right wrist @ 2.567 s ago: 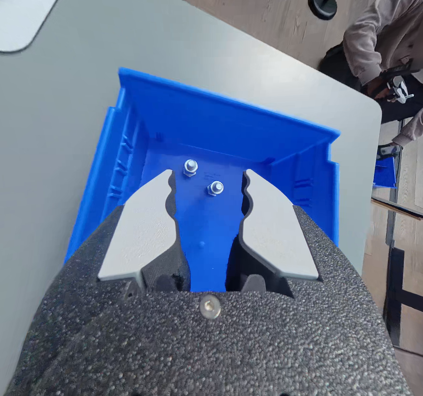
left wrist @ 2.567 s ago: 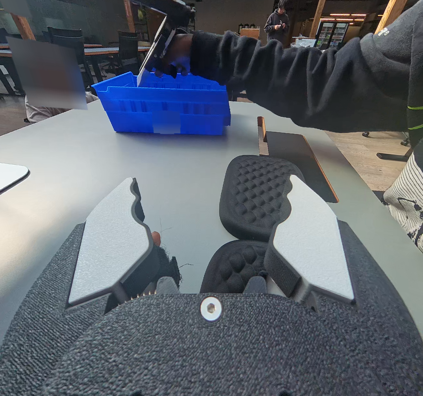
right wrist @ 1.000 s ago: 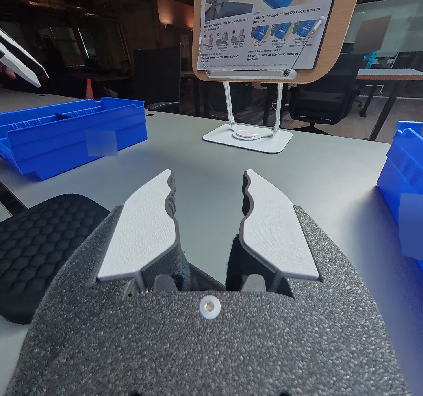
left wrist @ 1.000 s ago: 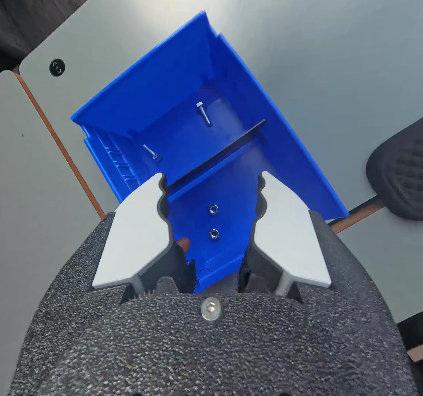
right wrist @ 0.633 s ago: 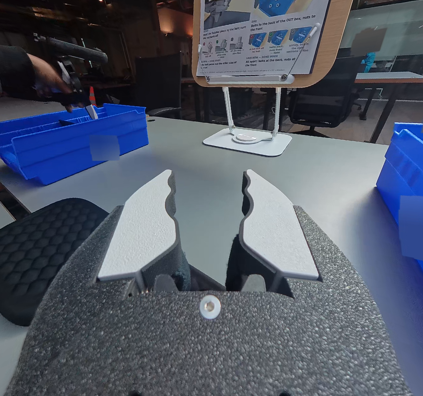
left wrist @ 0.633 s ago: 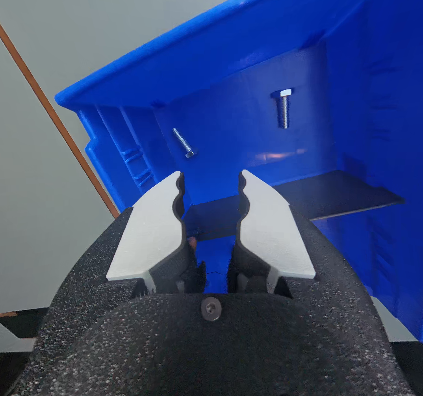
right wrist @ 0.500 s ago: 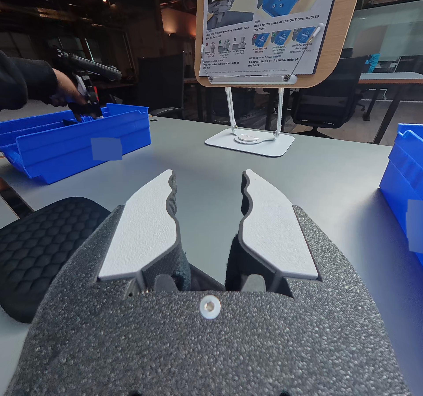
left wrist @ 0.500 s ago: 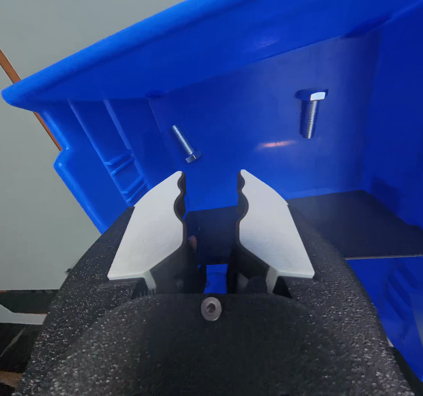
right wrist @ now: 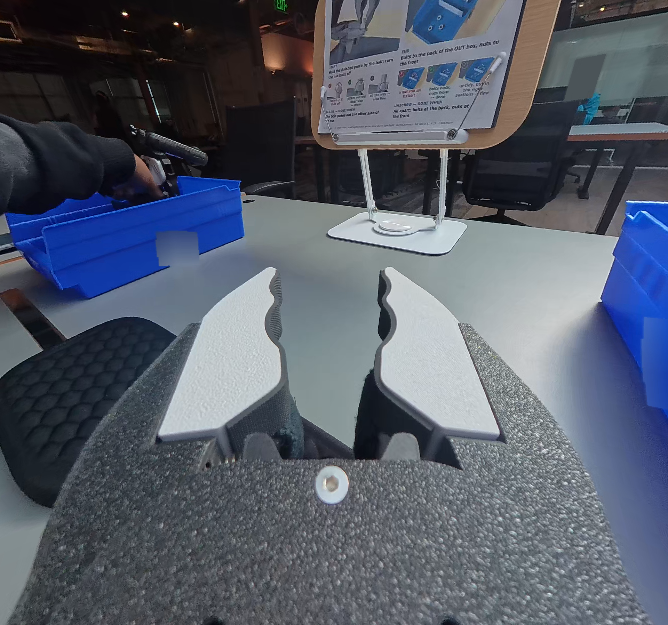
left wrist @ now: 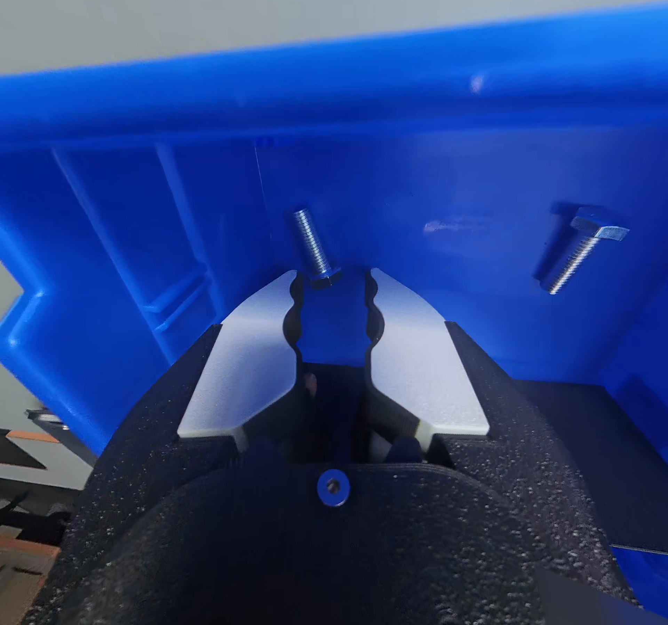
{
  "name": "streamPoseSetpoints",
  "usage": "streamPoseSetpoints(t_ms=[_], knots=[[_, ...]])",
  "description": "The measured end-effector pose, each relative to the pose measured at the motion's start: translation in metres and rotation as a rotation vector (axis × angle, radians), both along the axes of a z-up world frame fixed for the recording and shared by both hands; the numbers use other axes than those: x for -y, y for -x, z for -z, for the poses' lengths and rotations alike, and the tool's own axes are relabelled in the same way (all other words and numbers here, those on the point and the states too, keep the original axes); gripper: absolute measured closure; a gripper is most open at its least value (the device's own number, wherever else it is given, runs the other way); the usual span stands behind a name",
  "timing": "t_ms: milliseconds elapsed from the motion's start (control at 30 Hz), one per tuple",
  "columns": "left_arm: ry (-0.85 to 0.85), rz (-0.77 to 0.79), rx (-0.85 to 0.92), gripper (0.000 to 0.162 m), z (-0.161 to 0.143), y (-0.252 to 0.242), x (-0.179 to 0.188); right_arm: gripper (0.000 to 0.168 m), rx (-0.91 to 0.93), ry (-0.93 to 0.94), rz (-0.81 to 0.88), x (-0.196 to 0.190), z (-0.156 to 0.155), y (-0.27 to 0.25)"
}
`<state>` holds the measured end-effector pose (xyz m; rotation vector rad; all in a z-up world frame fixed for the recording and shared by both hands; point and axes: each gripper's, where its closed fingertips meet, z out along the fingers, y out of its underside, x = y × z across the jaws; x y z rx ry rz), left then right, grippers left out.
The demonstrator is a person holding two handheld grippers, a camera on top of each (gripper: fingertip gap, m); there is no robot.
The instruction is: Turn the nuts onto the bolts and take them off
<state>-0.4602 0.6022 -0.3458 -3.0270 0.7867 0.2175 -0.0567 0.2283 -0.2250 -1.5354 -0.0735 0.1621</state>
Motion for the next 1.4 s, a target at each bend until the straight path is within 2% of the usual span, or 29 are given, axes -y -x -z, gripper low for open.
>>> streamPoseSetpoints(t_ms=[67,267,333,367,400,467,533,733,1000,1100,1233,1333,1400], knots=[[-0.004,-0.013,0.035,0.142,0.001,-0.003,-0.003,0.117,-0.001,-0.002,0.001,0.000,0.000,0.000],[-0.047,0.006,0.138,0.145,-0.007,-0.009,-0.003,0.118,-0.006,0.006,-0.003,-0.001,0.001,-0.001],[-0.122,0.054,0.216,0.145,-0.025,-0.020,-0.004,0.119,0.001,0.008,-0.001,-0.001,0.002,0.000],[-0.178,0.089,0.273,0.153,-0.038,-0.029,-0.003,0.119,0.004,0.010,-0.002,-0.001,0.002,0.000],[-0.250,0.120,0.331,0.155,-0.053,-0.038,-0.002,0.120,0.006,0.013,-0.003,-0.001,0.003,0.001],[-0.360,0.196,0.451,0.155,-0.083,-0.059,0.011,0.120,0.008,0.018,-0.001,-0.002,0.003,0.001],[-0.419,0.248,0.507,0.155,-0.098,-0.069,0.026,0.121,0.012,0.020,0.003,-0.002,0.004,0.000],[-0.414,0.272,0.542,0.155,-0.087,-0.069,0.040,0.123,0.026,0.020,0.009,-0.002,0.004,0.001],[-0.495,0.372,0.584,0.156,-0.107,-0.087,0.063,0.124,0.028,0.032,0.008,-0.003,0.006,0.001],[-0.563,0.457,0.616,0.156,-0.129,-0.103,0.084,0.125,0.036,0.041,0.006,-0.004,0.008,0.003],[-0.606,0.611,0.671,0.156,-0.151,-0.139,0.128,0.126,0.055,0.053,0.004,-0.005,0.009,0.005],[-0.620,0.746,0.690,0.156,-0.150,-0.171,0.167,0.126,0.070,0.054,0.006,-0.006,0.010,0.006],[-0.586,0.831,0.693,0.156,-0.138,-0.191,0.195,0.126,0.076,0.057,0.009,-0.006,0.010,0.006]])
